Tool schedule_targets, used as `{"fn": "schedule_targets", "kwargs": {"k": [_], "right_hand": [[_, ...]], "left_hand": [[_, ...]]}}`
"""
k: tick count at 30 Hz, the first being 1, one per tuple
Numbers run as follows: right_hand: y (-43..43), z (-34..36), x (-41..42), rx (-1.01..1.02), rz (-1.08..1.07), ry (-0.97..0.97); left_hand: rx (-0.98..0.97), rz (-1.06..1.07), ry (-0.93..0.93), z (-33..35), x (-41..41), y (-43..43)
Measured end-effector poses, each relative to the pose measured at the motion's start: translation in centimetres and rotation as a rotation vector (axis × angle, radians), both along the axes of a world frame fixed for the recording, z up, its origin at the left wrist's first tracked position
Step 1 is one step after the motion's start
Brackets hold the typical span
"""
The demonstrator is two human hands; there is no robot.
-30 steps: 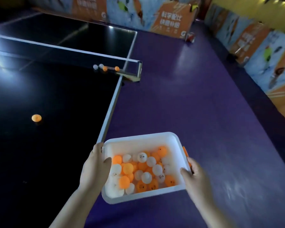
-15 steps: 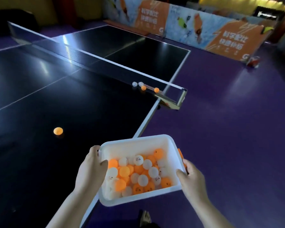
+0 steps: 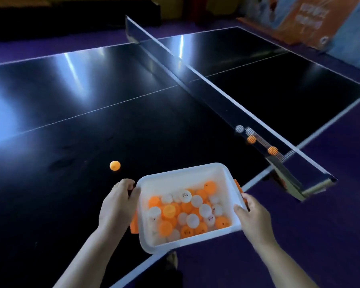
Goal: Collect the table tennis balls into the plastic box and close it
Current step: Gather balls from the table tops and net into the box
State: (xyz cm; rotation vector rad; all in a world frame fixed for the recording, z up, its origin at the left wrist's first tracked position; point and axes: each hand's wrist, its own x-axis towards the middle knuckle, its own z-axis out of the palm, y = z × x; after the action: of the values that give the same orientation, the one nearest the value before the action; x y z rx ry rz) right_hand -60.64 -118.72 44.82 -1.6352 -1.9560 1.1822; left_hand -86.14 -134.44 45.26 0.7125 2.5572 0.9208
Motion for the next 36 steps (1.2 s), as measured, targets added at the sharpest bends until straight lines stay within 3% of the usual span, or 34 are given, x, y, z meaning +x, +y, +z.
{"fn": "schedule_targets", "kwargs": {"k": [6,11,22,24,26,28,30,33,36], "right_hand": [[6.9,-0.2,-4.3,0.0,0.096,-0.03],[11.5,-0.5,-6.9,-0.019,0.135,-0.066],[17.3,-1.7,-9.2,-0.122,0.117,-0.042],[18.1,-1.8,-9.1,-0.137,0.117,-0.026],[19.0,-1.8,-8.7,-0.144,0.125,-0.009],[19.9,-1.8,-8.1,-0.151,0.133,0.002],[20.8,-1.3,-7.2,-0.153,0.141,0.034],[22.3,0.2,-5.2,-0.122,0.146,0.1],[24.4,2.5,-1.9,-0.073,0.142,0.16]], "left_hand": [[-0.009,0.163,0.042,-4.0,-8.6,4.9],[-0.22,0.201,-0.023,-7.4,-13.5,7.9],[-0.423,0.182,-0.11,-10.1,-15.5,12.2],[-0.338,0.217,-0.116,-8.7,-15.2,13.6],[-0.104,0.219,-0.089,-6.2,-14.2,15.9],[0.12,0.124,-0.062,-2.9,-12.0,18.6],[0.204,-0.048,-0.069,0.1,-9.0,21.1],[0.147,-0.331,-0.063,3.1,-4.2,24.0],[0.054,-0.444,0.115,5.2,0.0,26.4]]}}
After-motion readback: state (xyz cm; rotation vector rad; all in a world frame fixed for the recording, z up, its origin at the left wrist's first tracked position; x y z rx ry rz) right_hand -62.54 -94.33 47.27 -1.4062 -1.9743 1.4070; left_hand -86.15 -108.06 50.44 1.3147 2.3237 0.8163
